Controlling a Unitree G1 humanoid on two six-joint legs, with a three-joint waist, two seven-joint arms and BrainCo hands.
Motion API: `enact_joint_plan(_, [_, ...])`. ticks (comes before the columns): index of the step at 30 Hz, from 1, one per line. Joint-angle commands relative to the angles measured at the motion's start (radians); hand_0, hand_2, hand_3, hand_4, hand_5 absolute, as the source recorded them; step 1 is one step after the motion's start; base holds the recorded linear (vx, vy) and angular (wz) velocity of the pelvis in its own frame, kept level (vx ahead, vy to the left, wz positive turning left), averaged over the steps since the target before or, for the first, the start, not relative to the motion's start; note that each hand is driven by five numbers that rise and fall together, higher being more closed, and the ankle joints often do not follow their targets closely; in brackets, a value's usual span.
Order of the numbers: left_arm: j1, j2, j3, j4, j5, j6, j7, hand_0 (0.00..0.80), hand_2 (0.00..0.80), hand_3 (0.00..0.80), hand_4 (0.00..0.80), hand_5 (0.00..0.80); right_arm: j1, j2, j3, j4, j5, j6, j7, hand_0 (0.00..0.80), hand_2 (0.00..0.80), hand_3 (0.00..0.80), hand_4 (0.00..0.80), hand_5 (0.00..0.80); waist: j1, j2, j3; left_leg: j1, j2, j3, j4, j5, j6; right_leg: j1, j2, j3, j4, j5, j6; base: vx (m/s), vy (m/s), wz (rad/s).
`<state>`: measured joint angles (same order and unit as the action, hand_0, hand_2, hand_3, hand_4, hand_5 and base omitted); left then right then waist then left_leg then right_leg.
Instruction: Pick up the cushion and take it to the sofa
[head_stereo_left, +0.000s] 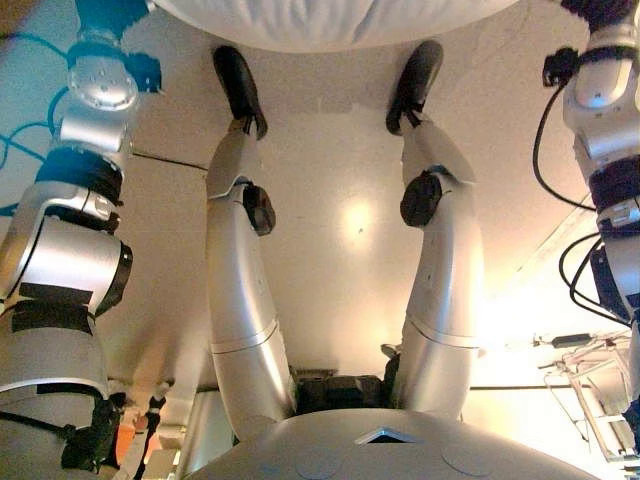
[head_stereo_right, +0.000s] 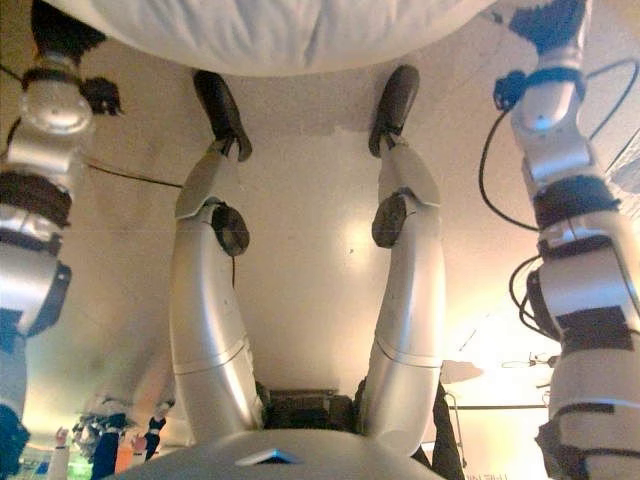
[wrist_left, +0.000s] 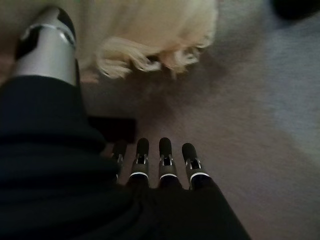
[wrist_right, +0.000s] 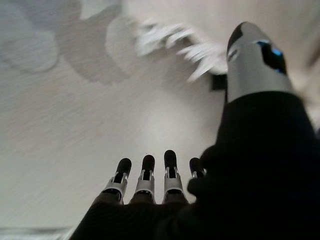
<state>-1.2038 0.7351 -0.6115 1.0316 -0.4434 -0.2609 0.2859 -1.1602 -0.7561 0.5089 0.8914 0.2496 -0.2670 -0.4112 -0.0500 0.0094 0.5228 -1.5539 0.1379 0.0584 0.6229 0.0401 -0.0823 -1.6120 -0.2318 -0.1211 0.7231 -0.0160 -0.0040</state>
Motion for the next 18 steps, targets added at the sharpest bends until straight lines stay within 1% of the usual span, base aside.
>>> enact_joint_plan(1, [0.007, -0.003, 0.018, -0.037, 0.011, -0.045, -0.030, 0.000, 0.000, 0.000, 0.000, 0.000, -0.038, -0.052, 0.079, -0.040, 0.025, -0.068, 0.059, 0.000, 0.000, 0.000, 0.000, 0.000, -0.019, 0.085, -0.003, -0.002, 0.012, -0.019, 0.006, -0.101, 0.011, 0.043, 0.000, 0.078, -0.063, -0.024, 0.115, 0.000, 0.000, 0.00])
enact_joint_plan(4, [-0.030, -0.033, -0.010, -0.056, -0.052, -0.061, -0.096, 0.000, 0.000, 0.000, 0.000, 0.000, -0.084, -0.031, 0.110, -0.024, 0.046, -0.093, 0.110, 0.000, 0.000, 0.000, 0.000, 0.000, -0.017, 0.088, -0.003, -0.004, 0.009, -0.018, -0.007, -0.095, 0.010, 0.042, 0.001, 0.078, -0.076, -0.017, 0.120, 0.006, 0.004, -0.01])
enact_joint_plan(6, [-0.082, -0.069, -0.044, -0.064, -0.083, -0.069, -0.140, 0.000, 0.000, 0.000, 0.000, 0.000, -0.138, 0.007, 0.131, 0.011, 0.074, -0.124, 0.157, 0.000, 0.000, 0.000, 0.000, 0.000, -0.014, 0.090, -0.003, -0.010, 0.006, -0.022, -0.016, -0.093, 0.010, 0.042, 0.003, 0.076, -0.092, -0.011, 0.125, 0.000, 0.000, 0.00])
enact_joint_plan(8, [-0.113, -0.098, -0.066, -0.072, -0.114, -0.073, -0.169, 0.000, 0.000, 0.000, 0.000, 0.000, -0.169, 0.035, 0.142, 0.019, 0.098, -0.140, 0.195, 0.000, 0.000, 0.000, 0.000, 0.000, -0.013, 0.091, -0.003, -0.015, 0.003, -0.027, -0.023, -0.091, 0.010, 0.042, 0.004, 0.073, -0.105, -0.007, 0.129, 0.000, 0.000, 0.00])
enact_joint_plan(9, [-0.128, -0.118, -0.076, -0.080, -0.138, -0.069, -0.204, 0.000, 0.000, 0.000, 0.000, 0.000, -0.185, 0.054, 0.149, 0.015, 0.118, -0.145, 0.225, 0.000, 0.000, 0.000, 0.000, 0.000, -0.013, 0.089, -0.003, -0.015, 0.002, -0.027, -0.030, -0.090, 0.010, 0.042, 0.003, 0.073, -0.114, -0.005, 0.131, 0.000, 0.000, 0.00])
enact_joint_plan(11, [-0.141, -0.150, -0.089, -0.108, -0.189, -0.055, -0.277, 0.000, 0.000, 0.000, 0.000, 0.000, -0.203, 0.084, 0.155, -0.004, 0.175, -0.145, 0.309, 0.000, 0.000, 0.000, 0.000, 0.000, -0.014, 0.084, -0.003, -0.015, -0.001, -0.026, -0.040, -0.092, 0.007, 0.043, 0.002, 0.073, -0.129, -0.004, 0.137, 0.018, -0.032, 0.03])
enact_joint_plan(13, [-0.144, -0.170, -0.104, -0.152, -0.230, -0.052, -0.327, 0.000, 0.000, 0.000, 0.000, 0.000, -0.204, 0.103, 0.159, -0.046, 0.290, -0.134, 0.417, 0.000, 0.000, 0.000, 0.000, 0.000, -0.013, 0.082, -0.003, -0.016, -0.005, -0.027, -0.060, -0.081, 0.005, 0.042, -0.001, 0.071, -0.151, 0.008, 0.138, 0.010, -0.042, 0.05])
enact_joint_plan(14, [-0.136, -0.177, -0.106, -0.178, -0.269, -0.036, -0.354, 0.270, 0.270, 0.270, 0.270, 0.270, -0.193, 0.112, 0.155, -0.075, 0.388, -0.112, 0.486, 0.000, 0.000, 0.000, 0.000, 0.000, -0.013, 0.079, -0.003, -0.016, -0.007, -0.027, -0.063, -0.079, 0.004, 0.042, -0.003, 0.070, -0.155, 0.011, 0.139, 0.010, -0.050, 0.09])
enact_joint_plan(15, [-0.126, -0.185, -0.101, -0.199, -0.318, -0.015, -0.390, 0.706, 0.706, 0.706, 0.706, 0.706, -0.179, 0.123, 0.143, -0.104, 0.496, -0.073, 0.589, 0.000, 0.000, 0.000, 0.000, 0.000, -0.013, 0.076, -0.003, -0.016, -0.009, -0.028, -0.063, -0.079, 0.003, 0.042, -0.003, 0.070, -0.155, 0.011, 0.140, 0.003, -0.044, 0.08])
enact_joint_plan(16, [-0.118, -0.189, -0.093, -0.210, -0.341, -0.007, -0.425, 0.800, 0.800, 0.800, 0.800, 0.800, -0.169, 0.131, 0.135, -0.121, 0.552, -0.045, 0.669, 0.000, 0.000, 0.000, 0.000, 0.000, -0.013, 0.072, -0.003, -0.016, -0.013, -0.030, -0.064, -0.078, 0.002, 0.042, -0.004, 0.070, -0.156, 0.011, 0.141, -0.003, -0.038, 0.07])
enact_joint_plan(17, [-0.107, -0.194, -0.084, -0.224, -0.351, -0.005, -0.458, 0.800, 0.800, 0.800, 0.800, 0.800, -0.156, 0.138, 0.130, -0.137, 0.600, -0.007, 0.758, 0.198, 0.198, 0.198, 0.198, 0.198, -0.013, 0.068, -0.003, -0.016, -0.015, -0.032, -0.063, -0.078, 0.001, 0.042, -0.005, 0.071, -0.155, 0.010, 0.141, -0.014, -0.036, 0.05])
enact_joint_plan(18, [-0.096, -0.198, -0.080, -0.241, -0.366, -0.003, -0.482, 0.800, 0.800, 0.800, 0.800, 0.800, -0.144, 0.140, 0.133, -0.162, 0.633, 0.015, 0.822, 0.687, 0.687, 0.687, 0.687, 0.687, -0.013, 0.065, -0.003, -0.016, -0.016, -0.033, -0.064, -0.075, -0.001, 0.042, -0.007, 0.071, -0.155, 0.012, 0.141, -0.025, -0.035, 0.03])
